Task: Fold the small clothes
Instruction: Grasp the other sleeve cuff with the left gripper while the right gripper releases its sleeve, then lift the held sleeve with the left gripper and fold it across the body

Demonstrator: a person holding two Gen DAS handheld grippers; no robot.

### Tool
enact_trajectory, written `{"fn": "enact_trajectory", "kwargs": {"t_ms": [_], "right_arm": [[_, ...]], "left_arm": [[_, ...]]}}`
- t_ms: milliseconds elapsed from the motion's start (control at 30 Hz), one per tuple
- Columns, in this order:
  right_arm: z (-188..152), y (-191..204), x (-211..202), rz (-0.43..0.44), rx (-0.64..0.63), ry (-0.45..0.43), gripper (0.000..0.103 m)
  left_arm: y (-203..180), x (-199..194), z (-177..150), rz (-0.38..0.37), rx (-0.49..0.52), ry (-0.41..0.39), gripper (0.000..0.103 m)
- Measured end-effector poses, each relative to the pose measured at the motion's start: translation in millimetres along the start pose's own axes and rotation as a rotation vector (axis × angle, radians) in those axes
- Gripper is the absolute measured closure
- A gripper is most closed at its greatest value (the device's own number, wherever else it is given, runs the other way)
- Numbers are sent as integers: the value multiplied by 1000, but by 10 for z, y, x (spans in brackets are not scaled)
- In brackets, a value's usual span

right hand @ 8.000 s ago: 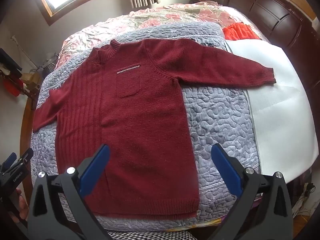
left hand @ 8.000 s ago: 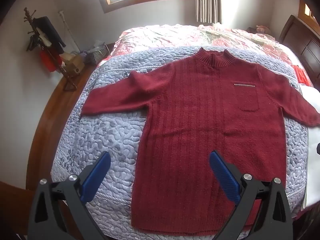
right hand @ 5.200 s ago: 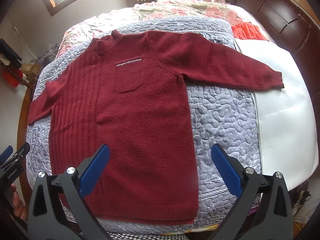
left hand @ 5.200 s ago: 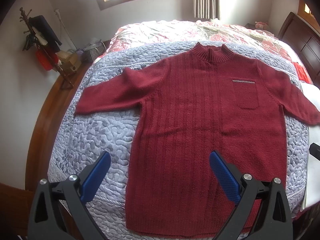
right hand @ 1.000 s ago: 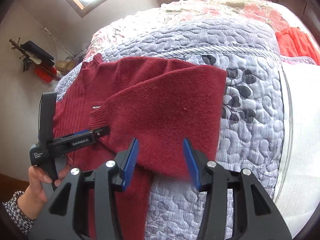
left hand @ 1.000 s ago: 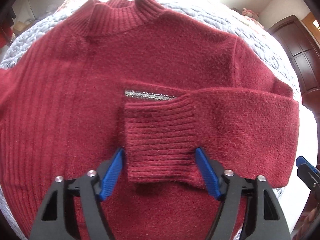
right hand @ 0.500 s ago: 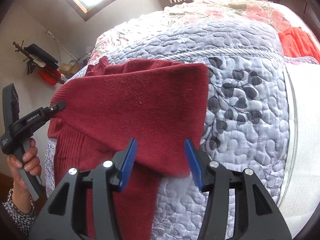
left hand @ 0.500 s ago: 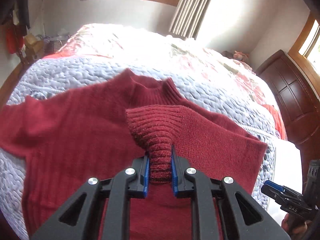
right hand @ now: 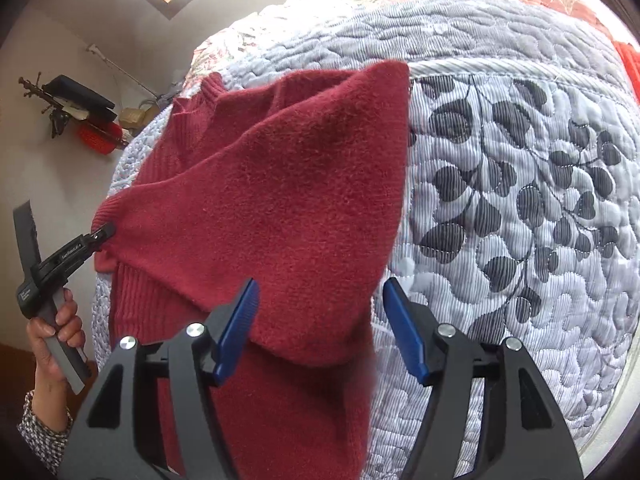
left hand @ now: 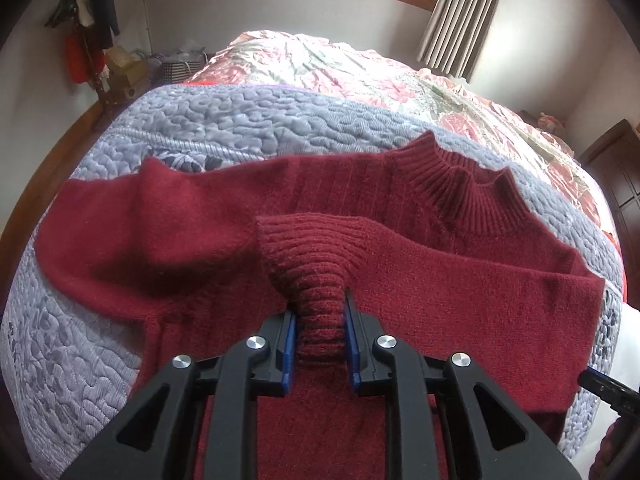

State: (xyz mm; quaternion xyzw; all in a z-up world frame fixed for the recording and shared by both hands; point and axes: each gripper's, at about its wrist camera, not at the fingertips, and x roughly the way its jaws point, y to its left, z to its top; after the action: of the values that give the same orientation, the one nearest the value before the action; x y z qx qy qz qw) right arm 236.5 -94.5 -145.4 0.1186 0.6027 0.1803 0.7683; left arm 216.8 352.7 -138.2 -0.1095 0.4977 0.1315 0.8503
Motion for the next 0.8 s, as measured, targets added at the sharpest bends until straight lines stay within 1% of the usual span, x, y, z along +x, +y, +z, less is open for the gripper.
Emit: {"fn": "enact_trajectory", "kwargs": {"t_ms": [33, 67, 100, 167, 200, 267, 300, 333, 433, 467, 533, 567, 600, 633, 667, 733, 800], "right_arm": [[8, -10, 65, -22, 4, 16, 49], [2, -22, 122, -26, 7, 31, 73], [0, -36, 153, -38, 10, 41, 82], [-4, -47, 107, -31, -5, 32, 90], [-7, -59, 53, -29, -7, 25, 91], [-21, -101, -24, -48, -8, 21, 92], [-30, -128, -14, -75, -10, 32, 92], [-39, -155, 25, -89, -11, 47, 92], [-36, -240, 161, -80, 29, 84, 91], [-25, -245, 167, -71, 33, 92, 89], [-19, -224, 115, -103, 25, 82, 76], [-20, -179, 56, -139, -2, 72, 65], [-21, -118, -22, -186, -32, 50, 61], [-10, -68, -97, -213, -61, 23, 61], [1, 9, -175, -216, -83, 2, 61], [39, 134, -284, -187, -99, -37, 61], [110, 284, -310, -141, -118, -49, 60]], "left_arm": [[-4, 68, -16, 9, 3, 15, 81], [7, 119, -39, 17, 7, 24, 80], [12, 159, -62, 21, 15, 30, 78], [9, 187, -96, 37, 29, 32, 73], [7, 178, -107, 43, 32, 25, 70], [14, 188, -115, 48, 39, 18, 65], [17, 220, -116, 52, 42, 26, 63], [22, 260, -123, 59, 42, 35, 62], [89, 394, -155, 105, 47, 68, 60], [140, 396, -163, 104, 36, 74, 60], [272, 328, -158, 100, 8, 72, 58], [341, 263, -145, 111, -4, 61, 57], [403, 183, -126, 121, -16, 45, 57], [454, 87, -102, 118, -32, 18, 57], [476, 9, -78, 111, -41, -4, 57], [421, -75, -12, 88, -31, -25, 53], [304, -53, 42, 50, -17, -21, 49]]}}
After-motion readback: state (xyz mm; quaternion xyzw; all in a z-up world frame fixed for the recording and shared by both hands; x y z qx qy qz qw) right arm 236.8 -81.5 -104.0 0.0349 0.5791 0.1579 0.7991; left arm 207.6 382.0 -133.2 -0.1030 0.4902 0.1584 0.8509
